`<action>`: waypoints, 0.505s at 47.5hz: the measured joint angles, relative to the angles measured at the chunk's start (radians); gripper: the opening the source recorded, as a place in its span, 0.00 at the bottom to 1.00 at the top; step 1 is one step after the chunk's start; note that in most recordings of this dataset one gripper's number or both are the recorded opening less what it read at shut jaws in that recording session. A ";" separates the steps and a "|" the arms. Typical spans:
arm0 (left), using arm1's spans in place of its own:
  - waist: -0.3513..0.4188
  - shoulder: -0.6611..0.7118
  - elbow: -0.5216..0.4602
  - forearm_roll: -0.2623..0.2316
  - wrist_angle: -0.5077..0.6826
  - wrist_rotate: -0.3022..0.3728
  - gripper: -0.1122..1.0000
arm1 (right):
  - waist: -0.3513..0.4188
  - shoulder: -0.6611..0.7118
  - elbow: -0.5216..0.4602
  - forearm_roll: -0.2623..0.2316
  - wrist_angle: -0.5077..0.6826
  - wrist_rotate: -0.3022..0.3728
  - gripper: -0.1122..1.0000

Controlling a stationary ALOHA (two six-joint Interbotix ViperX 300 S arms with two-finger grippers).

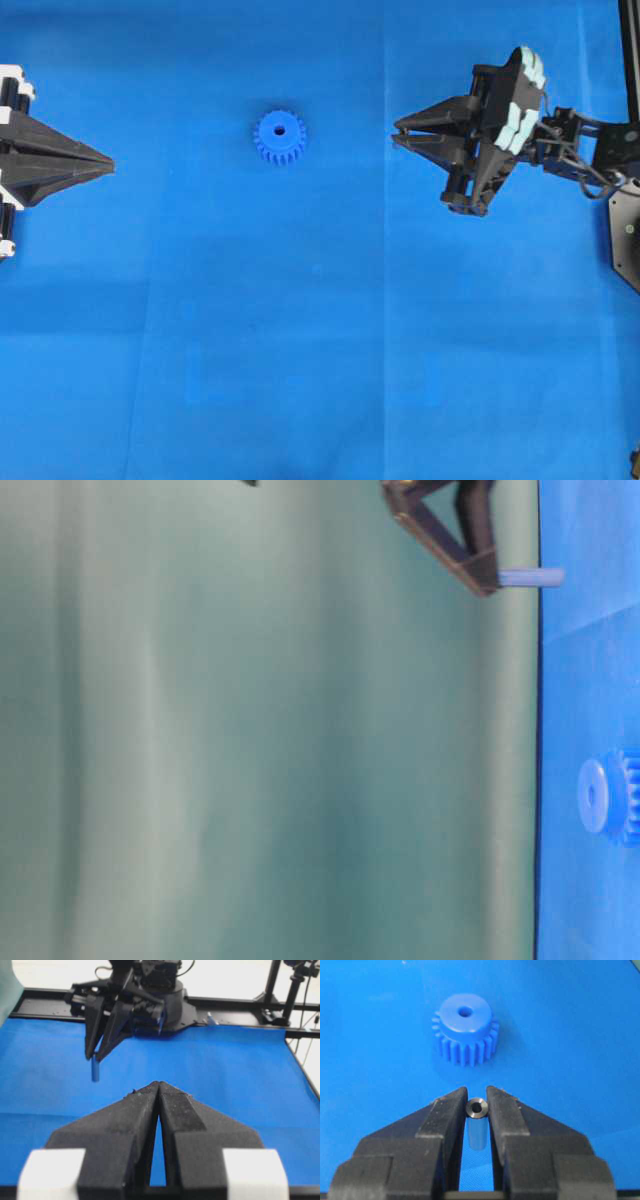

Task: Insert the shaft placed at a random location into the center hole of the small gear at another random location.
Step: 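Lift the shaft with the right gripper and carry it toward the blue gear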

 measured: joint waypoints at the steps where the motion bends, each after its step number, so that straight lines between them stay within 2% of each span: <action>1: 0.000 0.000 0.000 0.000 0.002 0.000 0.10 | 0.000 -0.006 0.000 0.000 0.006 -0.002 0.12; 13: 0.000 0.000 0.000 0.000 0.002 0.000 0.10 | 0.000 -0.006 -0.014 0.000 0.023 -0.006 0.12; 24: 0.000 0.000 0.000 0.000 0.002 0.000 0.10 | 0.000 0.097 -0.117 -0.003 0.011 -0.015 0.12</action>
